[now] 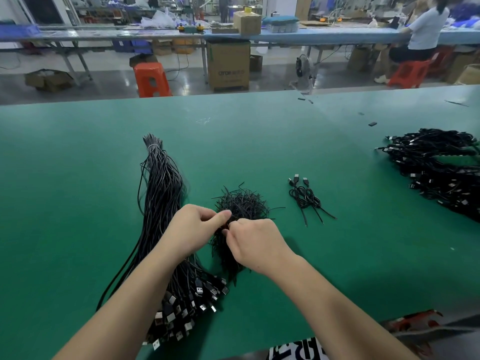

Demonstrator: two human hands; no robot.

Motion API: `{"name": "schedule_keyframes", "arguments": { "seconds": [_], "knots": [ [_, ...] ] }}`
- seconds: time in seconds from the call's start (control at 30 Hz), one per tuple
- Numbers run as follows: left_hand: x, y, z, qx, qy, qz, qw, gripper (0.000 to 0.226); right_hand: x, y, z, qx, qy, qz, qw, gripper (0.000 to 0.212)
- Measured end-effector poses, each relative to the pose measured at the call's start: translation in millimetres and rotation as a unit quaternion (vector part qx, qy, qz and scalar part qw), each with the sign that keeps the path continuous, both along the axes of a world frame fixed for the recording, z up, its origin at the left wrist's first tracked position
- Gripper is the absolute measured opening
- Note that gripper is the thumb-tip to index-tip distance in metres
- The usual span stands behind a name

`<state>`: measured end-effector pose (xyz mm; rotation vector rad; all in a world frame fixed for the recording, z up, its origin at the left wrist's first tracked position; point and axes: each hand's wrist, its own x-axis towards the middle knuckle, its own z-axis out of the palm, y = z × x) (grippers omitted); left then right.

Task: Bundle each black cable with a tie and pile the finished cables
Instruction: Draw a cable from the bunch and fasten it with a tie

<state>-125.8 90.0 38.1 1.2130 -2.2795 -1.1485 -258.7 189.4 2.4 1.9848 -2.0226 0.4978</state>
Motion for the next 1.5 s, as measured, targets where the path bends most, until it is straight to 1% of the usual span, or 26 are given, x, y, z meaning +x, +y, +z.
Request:
{"name": "schedule_keyframes", "arguments": {
  "seconds": [0.07,0.1,0.17,0.23,0.27,0.33,0.47,0.57,0.63,0.73,0.87,0.93,0.97,1.0,1.07,1.1,1.13,1.17,1.2,1.23,1.27,1.33,1.37,1.43,1.47,1.5],
  "knots": [
    [3,-1,3,-0.009,-0.028,-0.031,0.999,0.03,1,0,0,0.015,0.027,0.0,1.0,0.029],
    [4,-1,4,-0.003,-0.03,-0.036,0.999,0.029,1,0,0,0.02,0.04,0.0,0.999,0.028],
    [3,0,5,0.011,-0.031,-0.033,0.999,0.031,1,0,2,0.025,0.061,-0.006,0.998,0.029],
    [1,0,4,0.015,-0.033,-0.011,0.999,0.04,1,-1,5,0.026,0.077,-0.014,0.997,0.031],
    [0,0,3,0.011,-0.038,-0.003,0.999,0.039,2,-2,5,0.025,0.084,-0.016,0.996,0.031],
    [-1,1,3,0.01,-0.046,0.002,0.999,0.026,2,-3,5,0.025,0.095,-0.019,0.995,0.032],
    [2,3,5,0.024,-0.042,-0.016,0.999,0.023,-1,-3,3,0.02,0.107,-0.022,0.994,0.03],
    [3,2,4,-0.011,-0.043,-0.023,0.999,0.015,-3,-2,2,0.021,0.116,-0.006,0.993,0.027],
    [3,2,4,-0.031,-0.046,-0.02,0.998,0.015,-4,-3,1,0.032,0.118,0.012,0.992,0.026],
    [2,3,6,-0.038,-0.059,-0.014,0.997,0.017,-3,-3,4,0.061,0.152,0.011,0.986,0.021],
    [0,3,7,-0.1,-0.128,-0.023,0.986,0.012,-1,-7,5,0.094,0.184,0.006,0.978,0.022],
    [-2,5,8,-0.149,-0.166,-0.03,0.974,0.009,1,-9,2,0.104,0.166,0.016,0.981,0.013],
    [-3,6,7,-0.174,-0.184,-0.032,0.967,0.009,0,-11,0,0.105,0.149,0.014,0.983,0.012],
    [-3,7,6,-0.194,-0.195,-0.032,0.961,0.009,-1,-13,1,0.102,0.113,0.014,0.988,0.016],
    [-3,5,2,-0.213,-0.191,-0.017,0.958,0.009,-6,-15,7,0.081,0.011,0.002,0.997,0.033],
    [-1,3,1,-0.207,-0.177,0.001,0.962,0.01,-10,-16,11,0.058,-0.035,-0.019,0.998,0.047],
    [2,-1,0,-0.191,-0.154,0.024,0.969,0.011,-16,-16,17,0.016,-0.081,-0.042,0.996,0.063],
    [5,-6,-1,-0.165,-0.124,0.05,0.977,0.011,-21,-14,20,-0.034,-0.131,-0.064,0.989,0.075],
    [9,-10,-2,-0.131,-0.085,0.076,0.985,0.011,-26,-13,23,-0.079,-0.181,-0.084,0.977,0.079],
    [11,-13,-3,-0.087,-0.033,0.103,0.99,0.013,-30,-11,25,-0.098,-0.231,-0.098,0.963,0.075],
    [12,-15,-3,-0.031,0.03,0.127,0.991,0.015,-33,-11,25,-0.082,-0.282,-0.097,0.951,0.066],
    [10,-12,-1,0.078,0.14,0.15,0.976,0.016,-33,-14,22,0.011,-0.389,-0.063,0.919,0.043],
    [7,-9,1,0.109,0.17,0.149,0.968,0.016,-31,-15,19,0.049,-0.446,-0.039,0.893,0.036],
    [-1,-2,2,0.13,0.195,0.139,0.962,0.014,-24,-18,15,0.07,-0.531,-0.005,0.845,0.03],
    [-4,1,3,0.123,0.197,0.134,0.963,0.014,-21,-20,13,0.058,-0.551,0.0,0.832,0.028],
    [-6,4,3,0.112,0.194,0.129,0.966,0.013,-18,-21,12,0.038,-0.559,-0.003,0.828,0.023]
  ]
}}
